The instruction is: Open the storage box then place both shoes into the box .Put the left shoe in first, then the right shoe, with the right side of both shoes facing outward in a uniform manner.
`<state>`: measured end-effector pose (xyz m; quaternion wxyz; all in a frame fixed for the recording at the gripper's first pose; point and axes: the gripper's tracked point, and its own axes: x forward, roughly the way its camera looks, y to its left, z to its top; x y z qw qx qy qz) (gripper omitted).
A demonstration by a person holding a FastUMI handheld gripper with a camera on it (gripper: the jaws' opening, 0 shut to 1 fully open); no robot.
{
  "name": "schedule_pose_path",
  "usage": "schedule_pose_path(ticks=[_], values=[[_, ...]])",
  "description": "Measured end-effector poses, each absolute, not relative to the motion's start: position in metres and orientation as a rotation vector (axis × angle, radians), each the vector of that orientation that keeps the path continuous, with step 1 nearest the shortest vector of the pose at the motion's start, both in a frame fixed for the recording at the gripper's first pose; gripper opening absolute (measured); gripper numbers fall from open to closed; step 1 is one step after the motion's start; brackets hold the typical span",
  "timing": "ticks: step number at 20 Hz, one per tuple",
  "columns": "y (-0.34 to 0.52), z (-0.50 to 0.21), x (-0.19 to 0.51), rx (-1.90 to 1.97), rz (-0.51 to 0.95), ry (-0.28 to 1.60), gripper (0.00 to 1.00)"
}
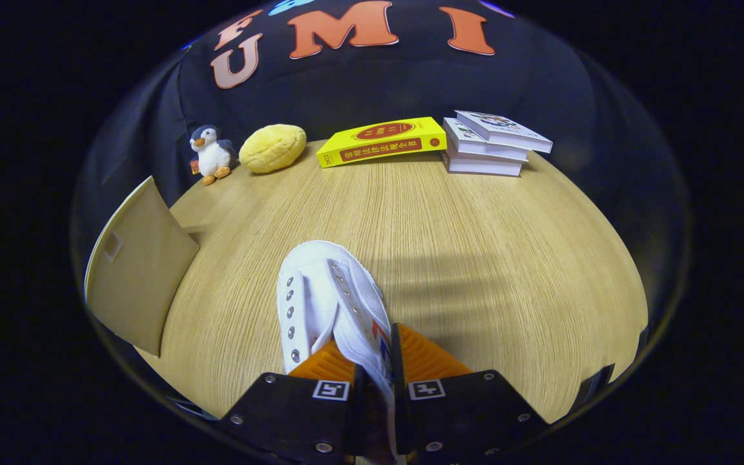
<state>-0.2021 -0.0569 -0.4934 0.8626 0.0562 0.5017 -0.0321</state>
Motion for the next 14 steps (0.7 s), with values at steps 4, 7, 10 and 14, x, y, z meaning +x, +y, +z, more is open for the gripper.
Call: schedule_pose_path(ticks=[4,7,10,14], values=[[-0.056,-0.493,-0.2,0.138,-0.06,1.093,0.04],[-0.05,-0.486,-0.193,0.177,-0.083,1.093,0.01],[-0.033,-0.463,-0.18,0.182,-0.069,1.05,0.01],[-0.004,-0.426,-0.161,0.188,-0.049,1.011,0.01]])
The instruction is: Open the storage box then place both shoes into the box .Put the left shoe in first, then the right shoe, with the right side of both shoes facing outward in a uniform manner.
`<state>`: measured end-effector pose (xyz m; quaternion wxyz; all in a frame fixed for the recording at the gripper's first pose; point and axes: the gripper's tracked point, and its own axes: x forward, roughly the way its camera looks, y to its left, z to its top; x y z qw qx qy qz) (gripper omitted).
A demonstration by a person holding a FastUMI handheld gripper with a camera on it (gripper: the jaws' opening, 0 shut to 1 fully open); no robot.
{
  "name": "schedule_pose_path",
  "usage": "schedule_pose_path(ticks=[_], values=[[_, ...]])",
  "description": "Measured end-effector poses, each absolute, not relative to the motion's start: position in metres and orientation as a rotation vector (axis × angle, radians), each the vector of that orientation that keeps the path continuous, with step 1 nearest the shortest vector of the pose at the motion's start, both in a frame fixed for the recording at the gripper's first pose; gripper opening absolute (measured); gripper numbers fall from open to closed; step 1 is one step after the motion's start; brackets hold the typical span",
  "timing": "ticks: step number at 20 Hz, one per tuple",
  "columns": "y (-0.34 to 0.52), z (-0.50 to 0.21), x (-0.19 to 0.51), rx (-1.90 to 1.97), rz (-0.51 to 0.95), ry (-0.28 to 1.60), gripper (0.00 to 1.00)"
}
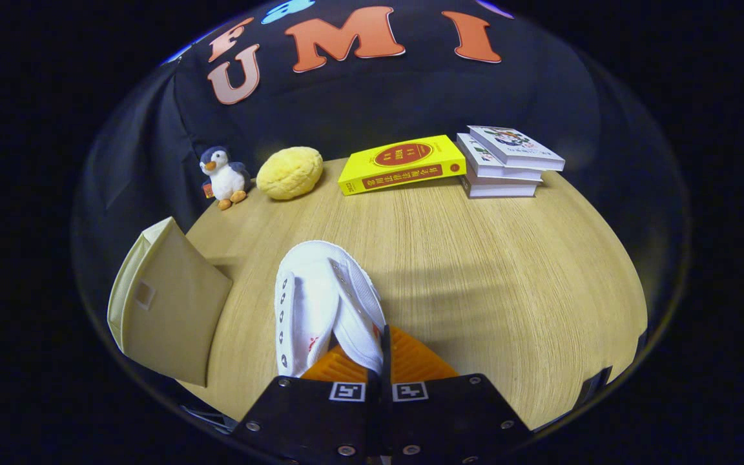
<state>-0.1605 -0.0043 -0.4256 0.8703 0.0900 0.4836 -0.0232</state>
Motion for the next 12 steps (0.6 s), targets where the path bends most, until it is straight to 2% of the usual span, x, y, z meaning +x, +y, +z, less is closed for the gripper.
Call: schedule_pose_path(ticks=[12], values=[[0.124,-0.322,-0.122,0.23,0.034,0.989,0.02]])
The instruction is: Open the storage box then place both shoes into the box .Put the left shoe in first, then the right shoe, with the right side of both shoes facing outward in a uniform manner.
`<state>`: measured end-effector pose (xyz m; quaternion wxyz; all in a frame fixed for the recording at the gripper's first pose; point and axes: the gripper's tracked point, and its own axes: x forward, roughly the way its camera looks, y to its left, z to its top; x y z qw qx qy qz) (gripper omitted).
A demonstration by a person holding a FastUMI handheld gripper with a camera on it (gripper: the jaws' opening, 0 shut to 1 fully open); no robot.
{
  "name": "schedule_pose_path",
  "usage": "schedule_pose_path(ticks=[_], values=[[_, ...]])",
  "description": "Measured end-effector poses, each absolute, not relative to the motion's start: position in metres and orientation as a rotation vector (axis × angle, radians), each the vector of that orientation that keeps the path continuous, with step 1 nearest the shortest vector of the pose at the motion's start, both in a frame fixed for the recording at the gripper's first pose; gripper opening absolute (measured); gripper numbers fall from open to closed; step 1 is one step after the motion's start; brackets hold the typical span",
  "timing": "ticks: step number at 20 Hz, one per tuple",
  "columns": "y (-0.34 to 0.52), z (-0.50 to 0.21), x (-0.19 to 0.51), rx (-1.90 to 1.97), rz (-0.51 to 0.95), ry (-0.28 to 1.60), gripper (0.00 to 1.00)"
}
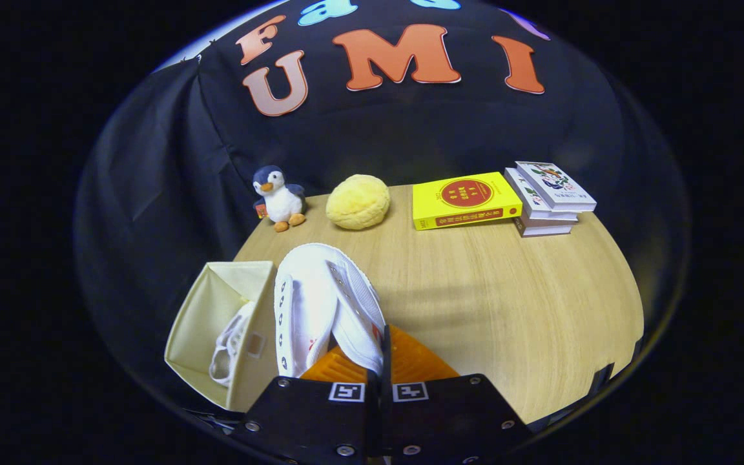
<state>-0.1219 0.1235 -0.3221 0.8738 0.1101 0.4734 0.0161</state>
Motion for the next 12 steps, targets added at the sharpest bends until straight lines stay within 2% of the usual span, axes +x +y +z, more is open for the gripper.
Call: schedule_pose_path(ticks=[12], values=[[0.268,-0.305,-0.112,0.225,0.086,1.072,0.03]])
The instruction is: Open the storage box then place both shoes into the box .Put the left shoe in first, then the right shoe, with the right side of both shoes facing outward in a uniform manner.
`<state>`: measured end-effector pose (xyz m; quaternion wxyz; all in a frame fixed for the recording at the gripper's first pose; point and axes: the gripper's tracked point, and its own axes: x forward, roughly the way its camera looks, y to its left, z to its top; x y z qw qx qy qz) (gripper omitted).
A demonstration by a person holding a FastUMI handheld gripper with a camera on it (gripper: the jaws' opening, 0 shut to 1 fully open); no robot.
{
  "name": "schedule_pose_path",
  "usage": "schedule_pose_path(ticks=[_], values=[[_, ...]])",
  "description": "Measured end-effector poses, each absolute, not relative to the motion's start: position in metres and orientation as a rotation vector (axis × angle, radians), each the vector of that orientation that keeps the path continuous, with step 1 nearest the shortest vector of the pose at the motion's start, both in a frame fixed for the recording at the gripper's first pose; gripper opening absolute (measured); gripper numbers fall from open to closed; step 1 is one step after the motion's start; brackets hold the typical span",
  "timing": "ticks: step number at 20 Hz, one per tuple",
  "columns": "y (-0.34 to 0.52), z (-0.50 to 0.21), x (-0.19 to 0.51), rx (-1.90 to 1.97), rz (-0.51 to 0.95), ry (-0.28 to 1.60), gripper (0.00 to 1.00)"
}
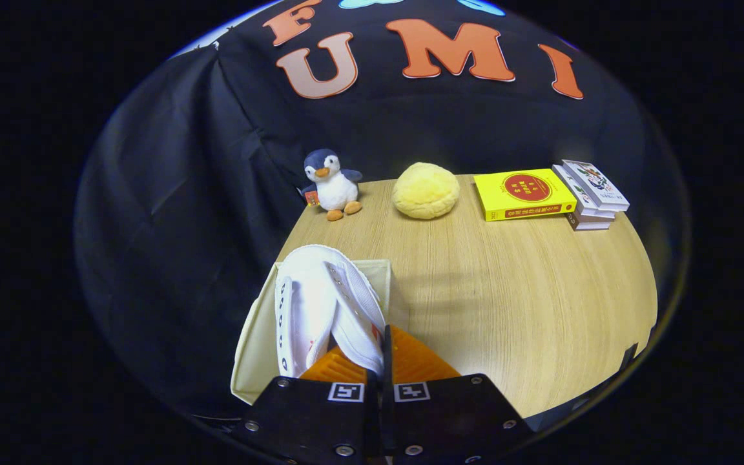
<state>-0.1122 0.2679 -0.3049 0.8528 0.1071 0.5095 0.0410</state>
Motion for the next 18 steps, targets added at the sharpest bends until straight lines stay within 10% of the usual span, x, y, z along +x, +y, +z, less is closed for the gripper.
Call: schedule_pose_path(ticks=[18], values=[[0.294,-0.379,-0.121,0.147,-0.204,1.165,0.09]])
